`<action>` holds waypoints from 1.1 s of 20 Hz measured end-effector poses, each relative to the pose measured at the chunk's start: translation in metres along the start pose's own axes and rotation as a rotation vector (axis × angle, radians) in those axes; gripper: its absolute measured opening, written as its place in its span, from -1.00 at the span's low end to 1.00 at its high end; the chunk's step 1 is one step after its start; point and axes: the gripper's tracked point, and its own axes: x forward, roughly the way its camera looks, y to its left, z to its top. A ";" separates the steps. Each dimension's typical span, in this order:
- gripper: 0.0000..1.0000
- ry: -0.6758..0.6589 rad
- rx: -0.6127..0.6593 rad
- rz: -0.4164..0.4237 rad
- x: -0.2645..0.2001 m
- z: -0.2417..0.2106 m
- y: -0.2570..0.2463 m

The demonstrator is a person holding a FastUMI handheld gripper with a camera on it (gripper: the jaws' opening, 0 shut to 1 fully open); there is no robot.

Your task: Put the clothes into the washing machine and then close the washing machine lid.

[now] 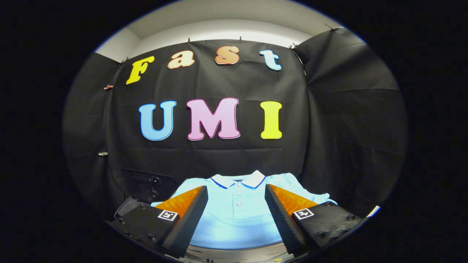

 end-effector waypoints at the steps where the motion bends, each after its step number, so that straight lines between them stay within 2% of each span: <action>1: 0.97 0.028 -0.004 -0.016 0.011 -0.003 -0.004; 3: 0.97 0.101 -0.020 -0.032 0.030 -0.016 -0.009; 6: 0.98 0.216 -0.020 -0.005 0.055 -0.035 -0.001; 10: 0.98 0.308 0.011 0.005 0.077 -0.055 0.007; 14: 0.98 0.398 -0.040 -0.039 0.082 -0.072 -0.005; 17: 0.98 0.441 -0.003 -0.028 0.087 -0.079 0.001; 22: 0.96 0.543 -0.055 -0.062 0.089 -0.099 -0.004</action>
